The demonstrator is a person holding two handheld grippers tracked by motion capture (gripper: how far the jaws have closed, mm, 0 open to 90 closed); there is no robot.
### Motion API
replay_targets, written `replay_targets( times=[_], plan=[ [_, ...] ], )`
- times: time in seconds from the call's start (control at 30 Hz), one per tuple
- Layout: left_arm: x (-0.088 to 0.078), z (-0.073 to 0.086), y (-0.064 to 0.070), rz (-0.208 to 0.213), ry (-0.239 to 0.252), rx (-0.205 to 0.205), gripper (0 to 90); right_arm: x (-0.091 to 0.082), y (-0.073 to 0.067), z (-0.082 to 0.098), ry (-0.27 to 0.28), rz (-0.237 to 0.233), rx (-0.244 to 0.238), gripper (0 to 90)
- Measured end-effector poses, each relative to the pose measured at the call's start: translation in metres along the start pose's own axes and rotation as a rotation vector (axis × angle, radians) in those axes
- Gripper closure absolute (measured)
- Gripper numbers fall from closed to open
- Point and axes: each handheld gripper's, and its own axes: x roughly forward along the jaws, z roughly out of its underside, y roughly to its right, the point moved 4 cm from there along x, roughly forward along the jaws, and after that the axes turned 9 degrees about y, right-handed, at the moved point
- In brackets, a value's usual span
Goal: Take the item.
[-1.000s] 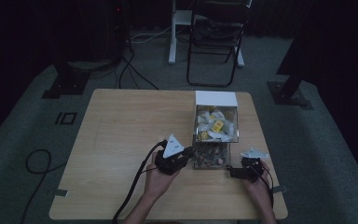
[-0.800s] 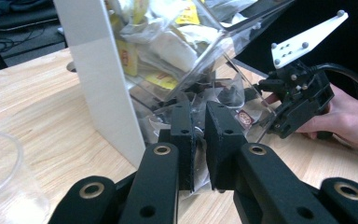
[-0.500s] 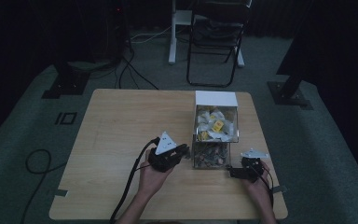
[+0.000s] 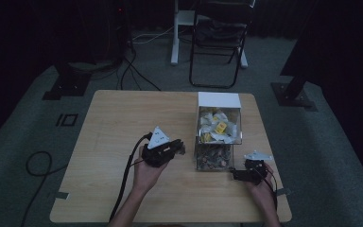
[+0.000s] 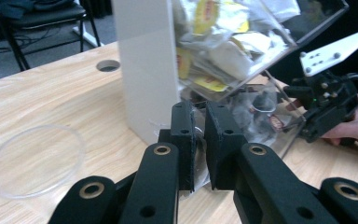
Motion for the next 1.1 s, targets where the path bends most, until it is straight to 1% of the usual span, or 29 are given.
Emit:
replay_targets(
  times=[0.2,0.47,0.57,0.9,1.1],
  plan=[
    [-0.006,-0.004,-0.014,-0.025,0.007,-0.004,83.3,0.0,0.0,0.0,0.0,0.0,-0.001,12.4],
    [-0.011,-0.007,-0.027,-0.04,0.015,-0.016,83.3,0.0,0.0,0.0,0.0,0.0,0.0,12.4],
    [-0.012,-0.008,-0.032,-0.047,0.017,-0.027,83.3,0.0,0.0,0.0,0.0,0.0,0.0,12.4],
    [-0.014,-0.013,-0.043,-0.078,0.021,-0.03,83.3,0.0,0.0,0.0,0.0,0.0,0.001,12.4],
    [-0.014,-0.015,-0.048,-0.098,0.026,-0.034,83.4,0.0,0.0,0.0,0.0,0.0,0.001,12.4]
  ],
)
